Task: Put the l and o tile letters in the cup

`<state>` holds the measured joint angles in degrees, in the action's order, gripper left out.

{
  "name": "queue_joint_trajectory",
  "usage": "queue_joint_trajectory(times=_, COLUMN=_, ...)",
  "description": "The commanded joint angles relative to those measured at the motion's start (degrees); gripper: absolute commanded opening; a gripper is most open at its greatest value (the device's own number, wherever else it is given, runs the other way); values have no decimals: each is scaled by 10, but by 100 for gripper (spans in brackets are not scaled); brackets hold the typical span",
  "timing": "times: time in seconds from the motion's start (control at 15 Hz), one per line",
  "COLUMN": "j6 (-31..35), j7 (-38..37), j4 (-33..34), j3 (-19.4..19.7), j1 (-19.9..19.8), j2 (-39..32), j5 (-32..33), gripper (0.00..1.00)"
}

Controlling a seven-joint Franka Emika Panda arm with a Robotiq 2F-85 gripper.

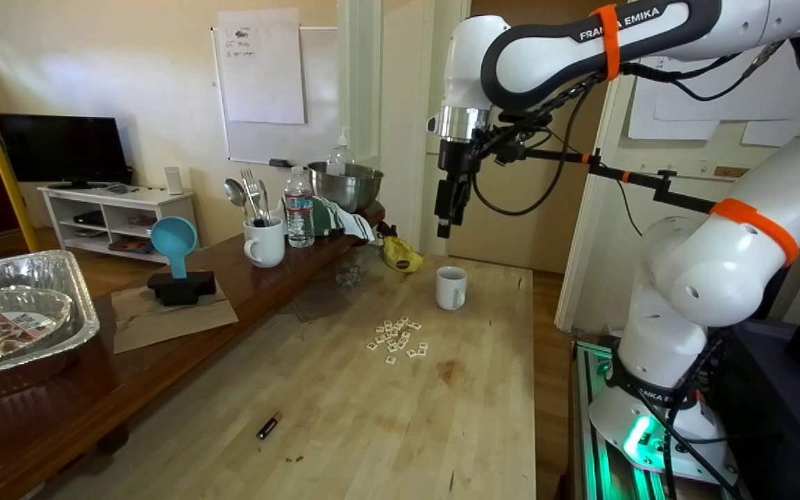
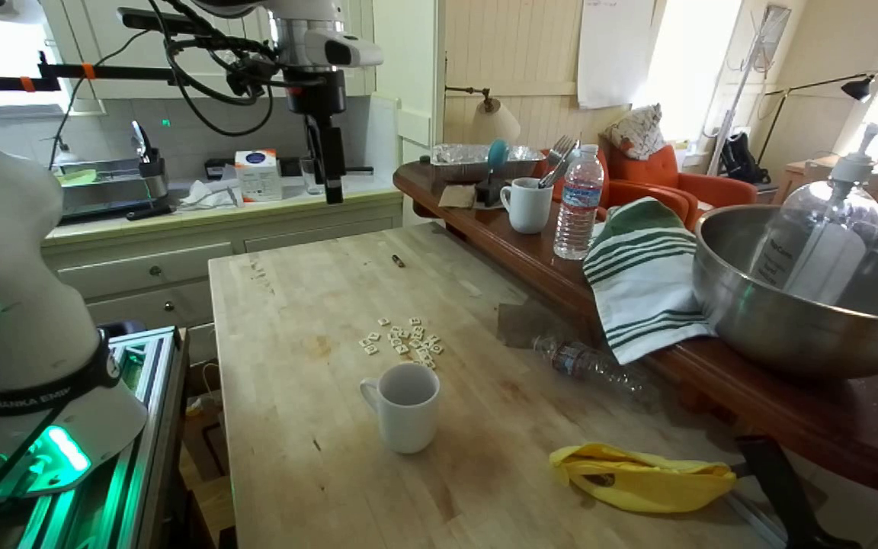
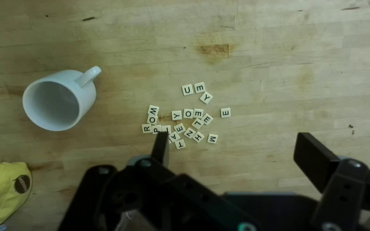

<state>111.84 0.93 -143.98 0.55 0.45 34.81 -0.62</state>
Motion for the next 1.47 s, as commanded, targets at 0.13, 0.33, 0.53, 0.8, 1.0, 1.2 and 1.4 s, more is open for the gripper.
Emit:
queue_joint_trajectory(times=0.13, j6=146, j7=-39, j4=-13, j3=-10, j1=-8, j2=-87, j5=0, gripper=100)
queue_joint_trajectory(times=0.33, j6=181, j7=-27, j4=-8, j3=-3, j1=-2, j2=-148, j5=-8, gripper=100)
queue_joint_trajectory(times=0.53, j6=200, j7=-36, j4=-5, j3=-7, j1=-7, j2=-199, j5=2, gripper=100)
queue_joint_trajectory(times=0.8, j6=193, j7=-24, j4=-13, j3=-3, j1=-4, j2=-205, j5=-2, gripper=100)
queue_joint_trajectory(times=1.0, j6=193, j7=-24, j4=-11, j3=-3, j1=-4, j2=-203, j5=-2, gripper=100)
queue_joint_trajectory(times=1.2, j6=220, j7=-78, j4=-11, j3=-4, j1=-15, j2=-213, j5=-8, gripper=100)
queue_joint_trajectory(times=1.4, j6=237, j7=-141, j4=-13, j3=0, j1=-23, j2=-239, j5=-40, gripper=100)
